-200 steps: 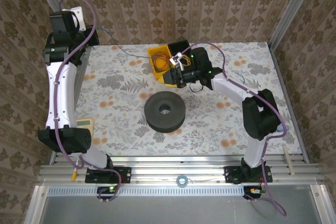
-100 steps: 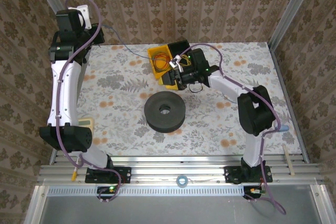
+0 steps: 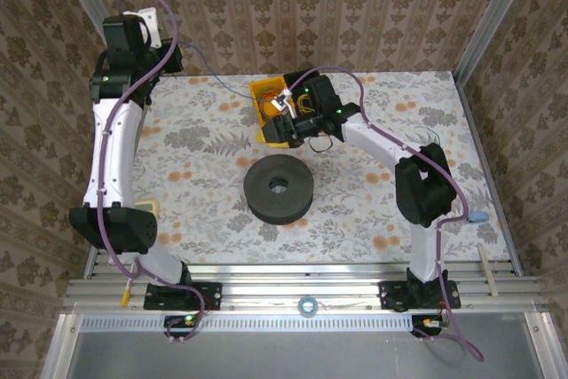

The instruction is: Wrap the cables

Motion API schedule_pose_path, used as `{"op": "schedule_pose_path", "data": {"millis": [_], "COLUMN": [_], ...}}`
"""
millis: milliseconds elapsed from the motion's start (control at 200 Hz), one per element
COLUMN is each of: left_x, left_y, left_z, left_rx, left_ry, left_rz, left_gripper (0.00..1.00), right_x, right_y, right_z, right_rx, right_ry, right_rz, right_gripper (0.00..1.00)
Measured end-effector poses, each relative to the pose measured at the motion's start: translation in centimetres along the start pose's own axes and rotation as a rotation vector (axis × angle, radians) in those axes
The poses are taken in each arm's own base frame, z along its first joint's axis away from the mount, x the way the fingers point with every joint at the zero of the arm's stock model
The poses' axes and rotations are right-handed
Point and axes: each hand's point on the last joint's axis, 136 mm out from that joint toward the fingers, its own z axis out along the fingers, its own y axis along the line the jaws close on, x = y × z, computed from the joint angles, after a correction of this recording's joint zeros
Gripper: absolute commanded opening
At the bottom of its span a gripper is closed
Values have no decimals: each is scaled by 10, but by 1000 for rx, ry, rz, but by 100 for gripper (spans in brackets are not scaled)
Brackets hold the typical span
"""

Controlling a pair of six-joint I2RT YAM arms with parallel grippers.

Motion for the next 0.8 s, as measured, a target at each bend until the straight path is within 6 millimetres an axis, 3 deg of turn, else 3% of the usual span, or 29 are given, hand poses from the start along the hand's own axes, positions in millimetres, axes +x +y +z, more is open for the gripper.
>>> {"op": "schedule_pose_path", "data": {"millis": [110,260,425,550,675,800], "left_x": [2,8,23,32,38,32], "left_y": [-1,0,-2,-11,-22,-29], "left_z": [2,4,3,-3,-15,-27], "left_rx": [2,0,7,27,51,70], "left_ry": [6,21,66,81,81,56], "left_rz": [1,3,4,9,18,25], "left_gripper": [0,0,0,0,0,0], "right_x": [2,-8,-62,-101,-135,-150], "right_y": [7,38,93,120,115,76], "right_z": [-3,-21,-46,-56,-42,-5], "right_rx": [-8,43,122,187,252,312], "right_ry": [2,-39,-176,-279,-345,-335], "right_rz": [-58,-214,-470,-595,-649,-638], "right_gripper": [100,97,90,90,86,86]}}
